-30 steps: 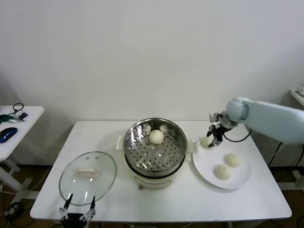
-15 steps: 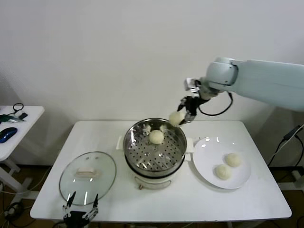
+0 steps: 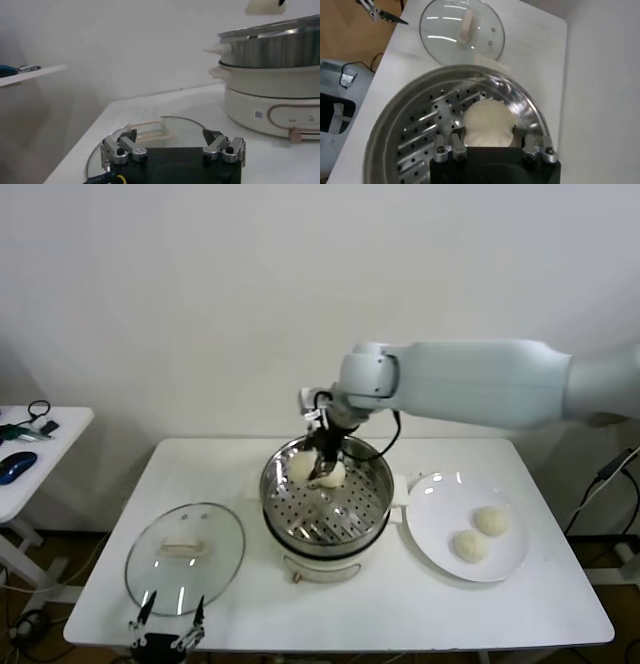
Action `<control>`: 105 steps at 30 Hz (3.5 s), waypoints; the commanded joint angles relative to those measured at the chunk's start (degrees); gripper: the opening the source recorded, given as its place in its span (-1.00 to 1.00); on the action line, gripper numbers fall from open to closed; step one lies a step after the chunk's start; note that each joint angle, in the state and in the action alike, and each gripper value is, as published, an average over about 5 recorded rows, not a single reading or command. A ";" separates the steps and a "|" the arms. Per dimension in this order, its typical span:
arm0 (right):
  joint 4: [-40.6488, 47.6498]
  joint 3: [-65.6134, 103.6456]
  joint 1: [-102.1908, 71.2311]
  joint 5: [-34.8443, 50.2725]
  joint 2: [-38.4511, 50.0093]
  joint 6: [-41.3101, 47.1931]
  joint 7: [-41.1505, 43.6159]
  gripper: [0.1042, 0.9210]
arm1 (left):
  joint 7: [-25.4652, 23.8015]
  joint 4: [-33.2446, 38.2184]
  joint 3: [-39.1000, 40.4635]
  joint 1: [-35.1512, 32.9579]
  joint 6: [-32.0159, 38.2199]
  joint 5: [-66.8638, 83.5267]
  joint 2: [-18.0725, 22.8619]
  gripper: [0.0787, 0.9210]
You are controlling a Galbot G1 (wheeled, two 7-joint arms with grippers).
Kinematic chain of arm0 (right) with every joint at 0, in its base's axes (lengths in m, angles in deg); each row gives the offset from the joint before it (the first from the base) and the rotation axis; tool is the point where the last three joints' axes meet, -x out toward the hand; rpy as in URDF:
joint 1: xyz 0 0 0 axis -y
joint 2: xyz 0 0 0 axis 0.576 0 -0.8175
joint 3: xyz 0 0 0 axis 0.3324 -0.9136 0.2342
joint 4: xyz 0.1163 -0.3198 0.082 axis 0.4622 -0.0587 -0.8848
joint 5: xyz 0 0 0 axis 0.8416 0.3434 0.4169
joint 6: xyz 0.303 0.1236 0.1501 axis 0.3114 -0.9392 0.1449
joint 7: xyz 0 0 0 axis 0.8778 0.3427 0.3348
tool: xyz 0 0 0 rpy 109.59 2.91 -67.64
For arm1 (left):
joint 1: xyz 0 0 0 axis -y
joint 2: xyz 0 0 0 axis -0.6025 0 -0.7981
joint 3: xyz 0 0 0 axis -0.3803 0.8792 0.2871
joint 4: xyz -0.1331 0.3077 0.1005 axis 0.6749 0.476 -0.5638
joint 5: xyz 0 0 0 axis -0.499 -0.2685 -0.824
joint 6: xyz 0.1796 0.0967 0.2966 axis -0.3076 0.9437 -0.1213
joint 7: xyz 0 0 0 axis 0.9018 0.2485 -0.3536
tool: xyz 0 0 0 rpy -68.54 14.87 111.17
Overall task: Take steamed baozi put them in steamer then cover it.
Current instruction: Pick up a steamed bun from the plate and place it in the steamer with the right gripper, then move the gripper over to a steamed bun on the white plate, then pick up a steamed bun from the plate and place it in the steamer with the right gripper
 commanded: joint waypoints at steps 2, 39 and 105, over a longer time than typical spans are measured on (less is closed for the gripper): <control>7.69 1.09 -8.53 -1.59 -5.90 1.32 -2.09 0.34 | -0.01 -0.15 0.21 -0.02 -0.01 -0.23 0.19 0.77; -16.31 -21.22 13.98 -15.98 43.85 -9.72 10.72 0.76 | -0.03 -0.32 1.24 0.70 -0.19 -0.80 -0.18 0.77; -3.45 -9.55 22.95 -33.98 21.72 -37.46 16.91 0.26 | -0.03 -0.74 1.96 0.67 -0.14 -2.71 0.69 0.77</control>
